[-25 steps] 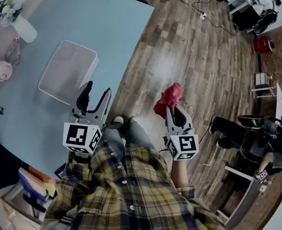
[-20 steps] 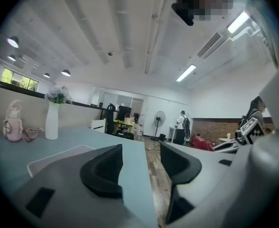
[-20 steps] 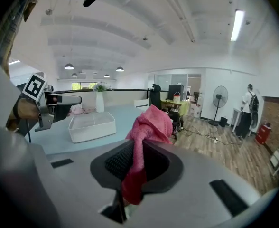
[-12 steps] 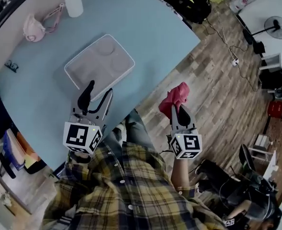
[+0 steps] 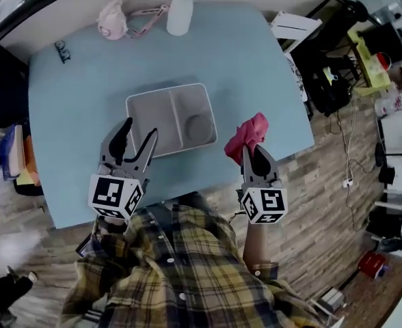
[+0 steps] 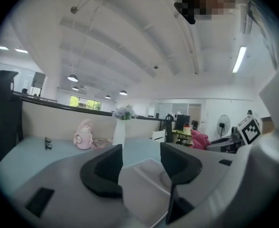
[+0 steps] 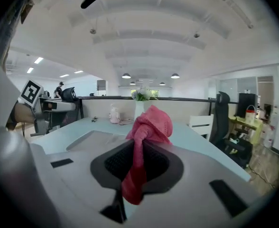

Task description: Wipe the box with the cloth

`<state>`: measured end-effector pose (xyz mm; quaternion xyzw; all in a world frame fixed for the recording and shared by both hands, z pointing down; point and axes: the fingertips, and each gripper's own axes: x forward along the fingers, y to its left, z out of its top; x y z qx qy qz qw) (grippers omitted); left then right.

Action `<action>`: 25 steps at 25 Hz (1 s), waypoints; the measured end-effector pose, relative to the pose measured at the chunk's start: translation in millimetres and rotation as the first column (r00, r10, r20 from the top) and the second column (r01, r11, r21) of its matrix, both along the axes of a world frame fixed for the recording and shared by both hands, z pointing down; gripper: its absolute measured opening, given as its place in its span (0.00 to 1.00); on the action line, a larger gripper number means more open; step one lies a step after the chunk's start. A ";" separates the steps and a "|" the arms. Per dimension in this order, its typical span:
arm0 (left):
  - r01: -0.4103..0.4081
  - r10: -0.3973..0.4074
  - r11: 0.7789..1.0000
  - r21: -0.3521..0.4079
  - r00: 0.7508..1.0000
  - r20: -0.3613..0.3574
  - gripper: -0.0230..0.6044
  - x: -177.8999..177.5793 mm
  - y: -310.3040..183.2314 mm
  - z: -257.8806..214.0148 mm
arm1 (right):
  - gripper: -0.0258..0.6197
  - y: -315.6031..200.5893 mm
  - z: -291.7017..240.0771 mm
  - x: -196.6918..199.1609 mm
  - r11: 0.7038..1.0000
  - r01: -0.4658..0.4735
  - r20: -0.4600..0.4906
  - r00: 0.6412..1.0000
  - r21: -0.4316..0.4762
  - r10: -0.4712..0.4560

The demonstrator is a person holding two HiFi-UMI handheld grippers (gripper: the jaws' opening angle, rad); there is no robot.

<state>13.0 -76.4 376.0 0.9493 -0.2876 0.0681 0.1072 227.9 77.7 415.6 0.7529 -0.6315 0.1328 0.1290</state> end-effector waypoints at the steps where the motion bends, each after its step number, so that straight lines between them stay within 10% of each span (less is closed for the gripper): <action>1: 0.046 -0.046 0.999 0.005 0.999 0.005 0.43 -3.9 -4.0 -1.3 | 0.11 -14.1 -0.4 3.5 0.999 0.045 0.002 0.999 0.005 -0.045; 12: 0.351 -0.349 0.936 -0.014 0.934 0.072 0.44 -45.4 -10.8 12.7 | 0.11 -113.9 2.7 -17.0 0.911 0.410 0.023 0.911 0.043 -0.411; 25: 0.350 -0.337 0.930 -0.114 0.934 0.120 0.45 -68.9 -2.3 47.4 | 0.11 -134.7 4.5 -56.8 0.876 0.481 0.024 0.876 0.038 -0.482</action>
